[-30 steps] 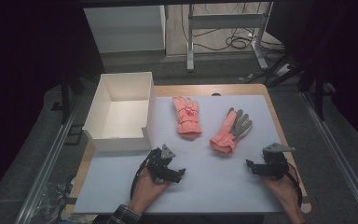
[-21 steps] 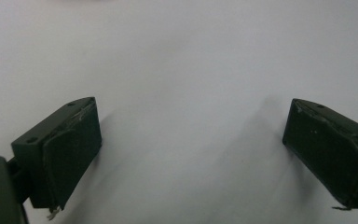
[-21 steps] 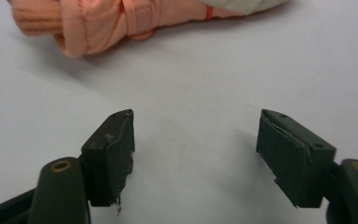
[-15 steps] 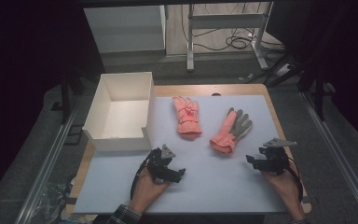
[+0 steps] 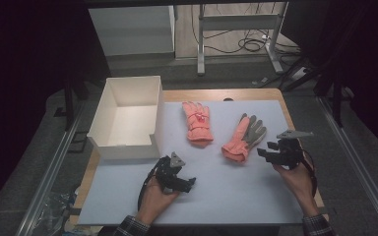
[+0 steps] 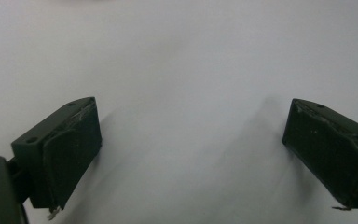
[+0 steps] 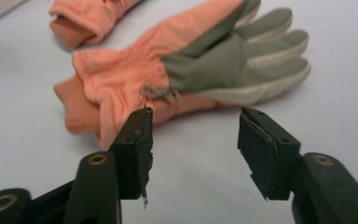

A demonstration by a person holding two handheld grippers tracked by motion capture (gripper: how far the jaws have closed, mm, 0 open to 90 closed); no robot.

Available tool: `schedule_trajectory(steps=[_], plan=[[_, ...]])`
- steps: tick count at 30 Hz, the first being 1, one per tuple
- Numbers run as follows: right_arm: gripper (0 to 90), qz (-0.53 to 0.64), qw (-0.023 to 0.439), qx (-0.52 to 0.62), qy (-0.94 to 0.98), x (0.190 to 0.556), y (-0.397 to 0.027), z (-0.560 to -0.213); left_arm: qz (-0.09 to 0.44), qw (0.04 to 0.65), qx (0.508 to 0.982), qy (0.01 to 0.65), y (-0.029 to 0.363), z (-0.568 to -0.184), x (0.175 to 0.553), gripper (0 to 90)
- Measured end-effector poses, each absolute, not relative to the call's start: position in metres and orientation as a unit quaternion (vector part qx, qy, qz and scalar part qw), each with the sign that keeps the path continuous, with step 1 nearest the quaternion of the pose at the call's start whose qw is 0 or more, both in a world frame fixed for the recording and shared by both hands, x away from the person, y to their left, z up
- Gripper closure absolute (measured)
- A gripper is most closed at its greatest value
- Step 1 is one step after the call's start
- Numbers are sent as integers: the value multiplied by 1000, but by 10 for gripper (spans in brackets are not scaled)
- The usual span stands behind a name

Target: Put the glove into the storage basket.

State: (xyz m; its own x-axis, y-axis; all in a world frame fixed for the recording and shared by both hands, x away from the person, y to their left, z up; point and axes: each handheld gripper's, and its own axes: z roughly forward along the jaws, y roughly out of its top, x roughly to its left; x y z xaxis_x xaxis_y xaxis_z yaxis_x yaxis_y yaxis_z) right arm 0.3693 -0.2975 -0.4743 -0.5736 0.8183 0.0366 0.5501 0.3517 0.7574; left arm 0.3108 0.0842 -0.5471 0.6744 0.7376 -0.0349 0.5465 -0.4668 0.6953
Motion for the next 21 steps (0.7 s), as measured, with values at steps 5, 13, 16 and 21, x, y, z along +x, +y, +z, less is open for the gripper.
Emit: schedule_trajectory(steps=[5, 13, 16, 21], plan=[[492, 382, 179, 423, 802, 383, -288, -468, 136, 350, 845, 380, 84, -547, 311, 42], [497, 383, 177, 430, 798, 411, -275, -469, 136, 350, 846, 380, 84, -547, 311, 42], [473, 382, 176, 435, 796, 421, -270, -472, 136, 350, 845, 381, 84, -547, 311, 42], [471, 359, 181, 441, 802, 435, -261, -483, 136, 350, 845, 380, 84, -547, 311, 42]])
